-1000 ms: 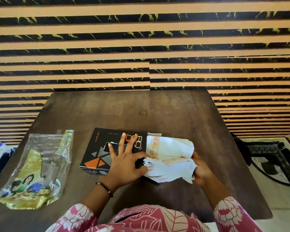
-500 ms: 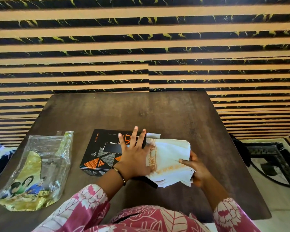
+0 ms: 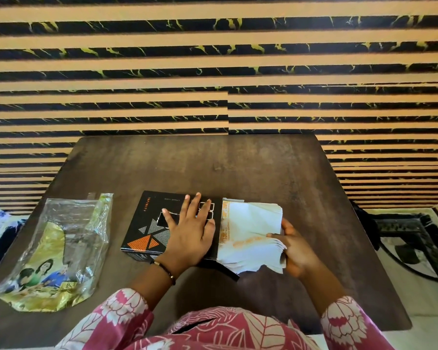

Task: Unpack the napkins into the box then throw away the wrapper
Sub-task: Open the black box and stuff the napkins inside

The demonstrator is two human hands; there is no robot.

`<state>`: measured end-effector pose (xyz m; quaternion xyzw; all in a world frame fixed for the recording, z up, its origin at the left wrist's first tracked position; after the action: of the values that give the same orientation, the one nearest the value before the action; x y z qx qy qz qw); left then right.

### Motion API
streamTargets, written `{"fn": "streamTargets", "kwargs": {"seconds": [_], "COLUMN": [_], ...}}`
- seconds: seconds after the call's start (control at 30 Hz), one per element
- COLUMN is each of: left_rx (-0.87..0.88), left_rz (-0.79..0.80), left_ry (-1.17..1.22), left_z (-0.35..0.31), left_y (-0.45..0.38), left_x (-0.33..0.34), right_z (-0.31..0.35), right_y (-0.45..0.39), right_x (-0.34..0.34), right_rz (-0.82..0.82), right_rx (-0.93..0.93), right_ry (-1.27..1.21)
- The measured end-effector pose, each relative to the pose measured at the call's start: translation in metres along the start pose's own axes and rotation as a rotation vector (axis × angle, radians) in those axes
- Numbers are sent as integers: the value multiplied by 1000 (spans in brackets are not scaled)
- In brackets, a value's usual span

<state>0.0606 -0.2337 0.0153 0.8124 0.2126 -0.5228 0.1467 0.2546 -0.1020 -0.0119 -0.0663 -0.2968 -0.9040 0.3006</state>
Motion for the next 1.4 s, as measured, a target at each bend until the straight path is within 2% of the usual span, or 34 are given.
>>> {"fn": "streamTargets", "kwargs": {"seconds": [0.07,0.13,0.2,0.33,0.47,0.57,0.67,0.73,0.93,1.07,1.4], "left_rx": [-23,-19,-12,-10,-3,-2,-2,0,-13,-15,-6], "left_rz": [-33,-65,-79,-83,-85,-75,-61,-58,-66,-82,-69], "left_ry": [157,200,202,191,117,73,52,39,46,45,3], "left_z": [0,1,2,1,-1,0,-1,-1,-3,-3,-5], "left_y": [-1,-1,0,3,4,3,0,1,3,4,7], "left_x": [-3,-3,-2,-2,-2,0,2,2,0,1,1], "right_z": [4,6,4,-11,-9,-7,-5,-3,-2,0,-4], "right_y": [-3,-5,-4,-2,5,4,-3,-7,-7,0,-3], "right_x": [9,12,10,-2,-4,7,30,46,41,23,50], "right_rz": [5,4,15,-57,-59,-130,-252,-298,-223,-248,-236], "right_rx": [-3,1,11,84,146,136,65,33,100,58,-100], "right_ry": [6,-17,-21,149,140,289,610,733,614,878,1177]}}
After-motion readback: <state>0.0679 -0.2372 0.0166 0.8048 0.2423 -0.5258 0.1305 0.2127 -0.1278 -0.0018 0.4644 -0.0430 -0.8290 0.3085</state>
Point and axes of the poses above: each hand's wrist, its own y-axis away from the middle knuckle, its own x-axis out of the palm, z = x × y, the point moved 1 cm from there along -y, towards the middle knuckle
